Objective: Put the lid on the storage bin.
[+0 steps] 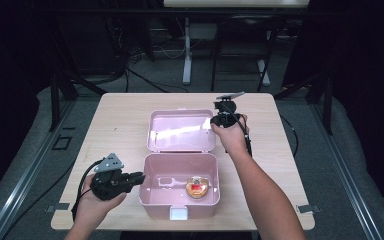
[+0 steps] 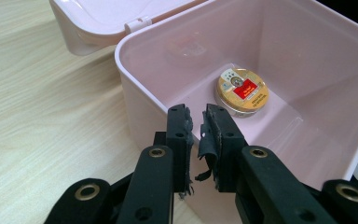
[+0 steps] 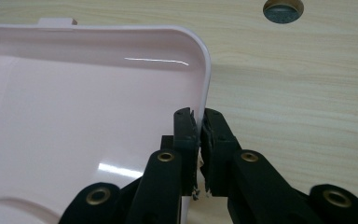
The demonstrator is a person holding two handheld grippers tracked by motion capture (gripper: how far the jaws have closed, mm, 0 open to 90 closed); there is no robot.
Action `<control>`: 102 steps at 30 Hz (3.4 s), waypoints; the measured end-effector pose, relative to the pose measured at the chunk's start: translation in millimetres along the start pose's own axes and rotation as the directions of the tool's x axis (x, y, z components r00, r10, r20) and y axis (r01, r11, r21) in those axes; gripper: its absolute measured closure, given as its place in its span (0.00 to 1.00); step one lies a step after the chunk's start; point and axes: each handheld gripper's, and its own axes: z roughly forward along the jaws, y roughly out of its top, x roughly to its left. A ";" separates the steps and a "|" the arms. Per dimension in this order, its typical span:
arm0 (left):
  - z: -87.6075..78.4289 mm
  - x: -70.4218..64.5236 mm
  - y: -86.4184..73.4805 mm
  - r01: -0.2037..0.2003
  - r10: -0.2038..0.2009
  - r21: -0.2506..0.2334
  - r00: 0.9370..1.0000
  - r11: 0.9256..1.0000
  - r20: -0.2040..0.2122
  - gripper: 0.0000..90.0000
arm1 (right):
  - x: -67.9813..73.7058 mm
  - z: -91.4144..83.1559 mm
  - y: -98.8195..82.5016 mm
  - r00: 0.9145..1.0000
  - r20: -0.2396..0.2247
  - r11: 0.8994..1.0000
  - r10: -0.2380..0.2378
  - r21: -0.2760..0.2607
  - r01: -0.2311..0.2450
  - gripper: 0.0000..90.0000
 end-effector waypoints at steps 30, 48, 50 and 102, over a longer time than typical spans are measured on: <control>0.2 -2.1 1.1 -0.011 0.011 0.008 1.000 1.000 -0.015 0.89 | 7.2 -20.5 2.3 0.999 0.024 0.998 -0.042 -0.037 0.043 0.96; 0.7 -4.3 2.0 -0.003 0.003 0.012 1.000 1.000 -0.028 0.89 | 12.8 -42.5 -1.9 0.998 0.021 0.992 -0.066 -0.105 0.068 0.96; 0.8 -4.6 2.0 -0.003 0.003 0.010 1.000 1.000 -0.031 0.89 | 13.2 -42.8 -1.0 0.998 0.021 0.992 -0.067 -0.101 0.068 0.96; 0.8 -1.9 2.1 0.020 -0.020 0.011 1.000 1.000 -0.013 0.89 | 23.3 -91.0 -31.1 0.985 0.020 0.944 -0.172 -0.283 0.171 0.97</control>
